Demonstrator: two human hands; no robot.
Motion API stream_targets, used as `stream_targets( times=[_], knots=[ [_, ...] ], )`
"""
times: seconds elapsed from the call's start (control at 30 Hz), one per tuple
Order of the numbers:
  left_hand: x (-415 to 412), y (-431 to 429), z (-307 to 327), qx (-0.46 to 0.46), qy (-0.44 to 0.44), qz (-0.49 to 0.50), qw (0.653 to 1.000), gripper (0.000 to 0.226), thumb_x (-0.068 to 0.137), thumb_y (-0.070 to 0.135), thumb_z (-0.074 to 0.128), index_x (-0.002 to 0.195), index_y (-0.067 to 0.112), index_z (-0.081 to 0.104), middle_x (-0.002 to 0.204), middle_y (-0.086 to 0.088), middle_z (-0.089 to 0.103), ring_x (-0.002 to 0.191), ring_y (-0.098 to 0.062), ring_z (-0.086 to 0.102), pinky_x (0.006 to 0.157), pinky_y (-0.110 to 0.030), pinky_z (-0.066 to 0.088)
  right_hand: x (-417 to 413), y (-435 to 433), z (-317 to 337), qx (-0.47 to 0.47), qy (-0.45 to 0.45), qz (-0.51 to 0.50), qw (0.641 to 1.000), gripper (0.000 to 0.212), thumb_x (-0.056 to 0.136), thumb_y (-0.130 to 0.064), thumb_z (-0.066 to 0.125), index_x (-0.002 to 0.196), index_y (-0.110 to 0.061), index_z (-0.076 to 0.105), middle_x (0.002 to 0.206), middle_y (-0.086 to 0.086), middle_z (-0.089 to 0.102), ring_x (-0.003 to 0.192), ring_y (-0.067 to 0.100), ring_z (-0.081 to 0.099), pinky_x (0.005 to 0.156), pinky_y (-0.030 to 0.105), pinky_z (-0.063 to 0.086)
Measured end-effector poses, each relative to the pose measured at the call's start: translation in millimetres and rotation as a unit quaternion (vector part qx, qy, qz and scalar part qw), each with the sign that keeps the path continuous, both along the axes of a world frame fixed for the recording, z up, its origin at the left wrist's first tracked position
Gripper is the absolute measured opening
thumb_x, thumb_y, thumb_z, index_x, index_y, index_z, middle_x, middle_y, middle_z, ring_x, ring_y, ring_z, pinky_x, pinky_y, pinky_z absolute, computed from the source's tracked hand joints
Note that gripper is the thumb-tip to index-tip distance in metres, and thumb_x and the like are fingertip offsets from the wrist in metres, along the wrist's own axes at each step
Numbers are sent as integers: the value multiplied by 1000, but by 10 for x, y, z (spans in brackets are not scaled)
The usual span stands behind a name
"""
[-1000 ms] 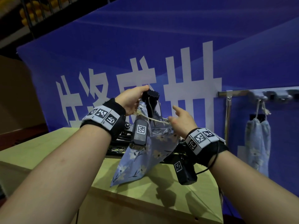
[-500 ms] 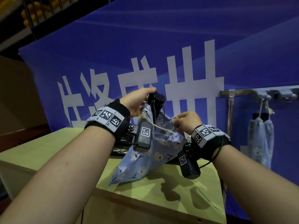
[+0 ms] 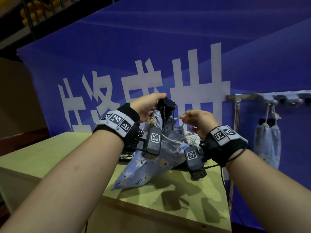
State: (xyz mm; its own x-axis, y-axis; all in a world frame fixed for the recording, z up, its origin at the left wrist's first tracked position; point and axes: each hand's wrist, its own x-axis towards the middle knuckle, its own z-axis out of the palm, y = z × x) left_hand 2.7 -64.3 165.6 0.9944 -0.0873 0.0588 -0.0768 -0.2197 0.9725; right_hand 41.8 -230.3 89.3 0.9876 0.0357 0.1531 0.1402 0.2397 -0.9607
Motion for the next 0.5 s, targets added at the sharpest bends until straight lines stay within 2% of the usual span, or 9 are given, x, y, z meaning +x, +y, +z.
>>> stream_targets(
  times=[0.13,0.27,0.3,0.37,0.43,0.5],
  knots=[
    [20,-31,-13,4,-8,9,1000,33,102,29,46,88,5,63,68,-5,70,51,-12,66,45,-17,49,-5,3,58,93,19,-1,995,22,92,-5,41,75,-8,53,55,6,51,50,17,59,60,27,39],
    [41,-29,6,46,-29,36,998,23,99,25,52,98,5,62,81,-6,66,46,-9,63,44,-15,46,-38,55,108,112,3,0,994,15,95,-7,47,81,-8,52,56,2,36,48,16,37,61,28,46],
    [46,-19,16,57,-33,43,997,20,98,24,54,100,5,62,83,-7,66,49,-10,65,46,-16,48,-53,65,123,114,-8,3,993,16,95,-7,48,79,-8,52,55,1,35,48,15,34,61,28,48],
    [54,-5,29,68,-33,57,995,16,95,19,58,100,4,63,88,-11,70,63,-18,69,59,-23,55,-79,73,170,112,-34,12,993,21,94,-8,50,73,-11,50,51,-2,34,46,14,30,59,27,48],
    [57,13,33,82,-36,73,993,13,92,16,61,94,4,63,87,-15,69,70,-25,67,71,-32,54,-113,70,231,95,-64,19,993,27,94,-8,49,68,-14,47,45,-5,34,44,12,29,55,25,43],
    [63,40,40,90,-38,85,992,14,90,16,63,96,3,61,89,-18,63,76,-28,62,76,-37,49,-146,62,293,76,-95,23,992,27,93,-6,50,67,-13,49,49,-4,35,41,10,30,51,24,37]
  ],
)
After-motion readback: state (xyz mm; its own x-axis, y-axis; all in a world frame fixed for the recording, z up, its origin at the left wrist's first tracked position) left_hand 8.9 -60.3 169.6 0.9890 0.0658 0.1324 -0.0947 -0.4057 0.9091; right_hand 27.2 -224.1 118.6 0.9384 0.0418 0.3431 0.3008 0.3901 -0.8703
